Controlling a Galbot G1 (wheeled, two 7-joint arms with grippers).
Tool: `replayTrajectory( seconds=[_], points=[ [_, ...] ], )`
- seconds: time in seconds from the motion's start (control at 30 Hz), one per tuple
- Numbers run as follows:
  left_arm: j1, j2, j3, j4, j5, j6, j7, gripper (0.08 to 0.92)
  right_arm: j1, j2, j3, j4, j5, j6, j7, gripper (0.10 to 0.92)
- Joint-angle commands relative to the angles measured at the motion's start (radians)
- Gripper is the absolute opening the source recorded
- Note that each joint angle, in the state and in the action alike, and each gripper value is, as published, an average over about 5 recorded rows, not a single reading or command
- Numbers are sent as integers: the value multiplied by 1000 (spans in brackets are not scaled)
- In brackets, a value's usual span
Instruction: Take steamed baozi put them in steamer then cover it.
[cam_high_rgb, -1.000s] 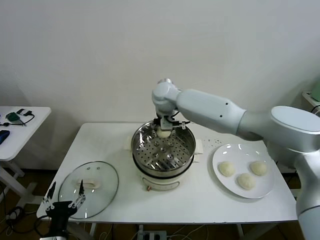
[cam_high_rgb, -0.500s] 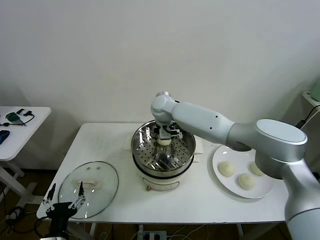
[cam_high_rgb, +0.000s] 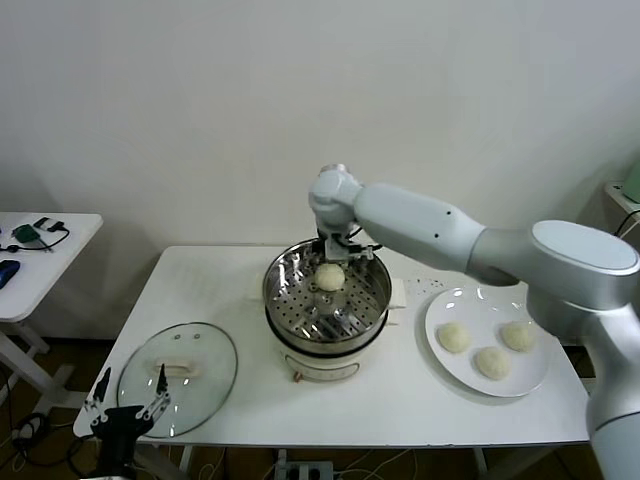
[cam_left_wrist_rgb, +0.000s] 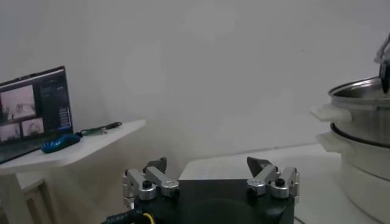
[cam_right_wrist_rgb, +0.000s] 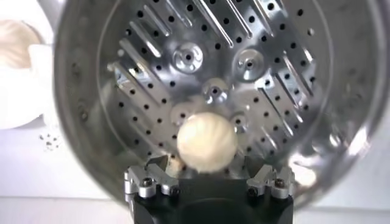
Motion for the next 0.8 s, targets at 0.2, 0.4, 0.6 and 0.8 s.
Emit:
replayTrajectory(
  seconds=[0.2, 0.4, 0.6, 0.8],
  points=[
    [2, 7, 15, -29, 19, 8, 3, 823, 379, -414, -452, 239, 776, -605, 162, 823],
    [-11, 3, 27, -28, 28, 11, 5, 823, 304, -606, -414, 274, 975, -887, 155, 823],
    [-11, 3, 24, -29, 31, 10, 6, 823, 130, -688, -327, 219, 941, -930, 137, 823],
    [-8, 14, 17, -32, 30, 9, 12, 823, -132, -698, -150, 151, 784, -913, 93, 823]
  ],
)
